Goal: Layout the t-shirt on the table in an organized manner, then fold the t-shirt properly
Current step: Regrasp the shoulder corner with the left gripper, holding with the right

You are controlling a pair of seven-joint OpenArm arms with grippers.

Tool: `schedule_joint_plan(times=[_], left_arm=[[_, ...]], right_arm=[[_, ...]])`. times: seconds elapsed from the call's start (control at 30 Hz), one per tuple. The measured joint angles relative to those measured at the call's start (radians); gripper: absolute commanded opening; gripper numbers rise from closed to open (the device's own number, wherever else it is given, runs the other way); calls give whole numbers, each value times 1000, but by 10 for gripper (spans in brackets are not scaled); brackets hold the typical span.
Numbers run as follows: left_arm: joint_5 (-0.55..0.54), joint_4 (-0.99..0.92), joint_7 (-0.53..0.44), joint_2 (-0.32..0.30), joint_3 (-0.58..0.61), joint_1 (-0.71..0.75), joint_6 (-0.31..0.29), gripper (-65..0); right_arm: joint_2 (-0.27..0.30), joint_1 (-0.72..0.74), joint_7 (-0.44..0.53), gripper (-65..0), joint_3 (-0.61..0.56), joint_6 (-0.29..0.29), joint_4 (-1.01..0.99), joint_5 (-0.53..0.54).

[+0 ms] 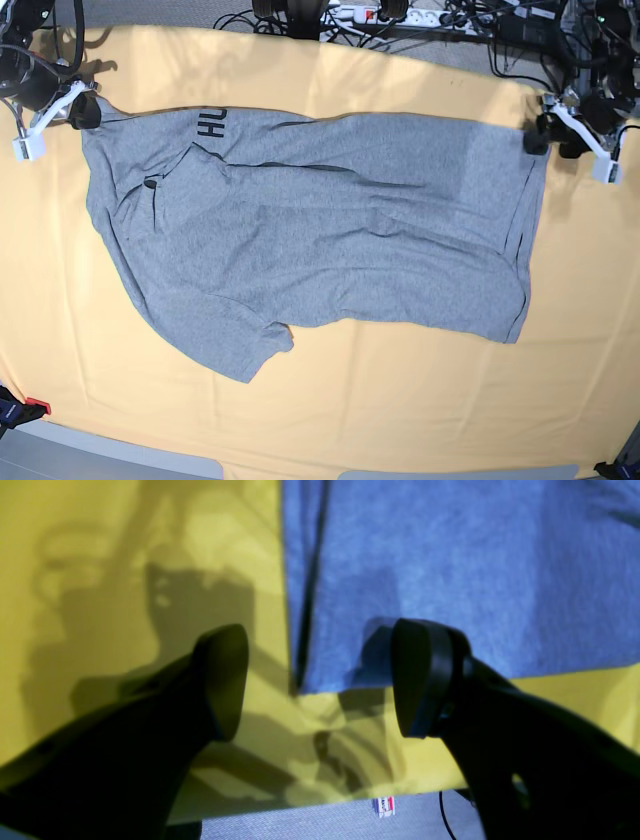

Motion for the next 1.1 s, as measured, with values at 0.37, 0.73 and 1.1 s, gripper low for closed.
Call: schedule_joint_plan(times=[0.37, 0.73, 1.1], left_arm=[[-16, 1, -17, -3, 60, 0, -66, -201], [82, 5, -41, -3, 64, -32, 111, -201], [107, -3, -63, 39, 74, -33, 133, -201]], right_arm=[[0, 0, -1, -650, 0, 0, 0, 18], [13, 0, -13, -650, 0, 0, 0, 21], [14, 0, -16, -650, 0, 0, 0, 21]])
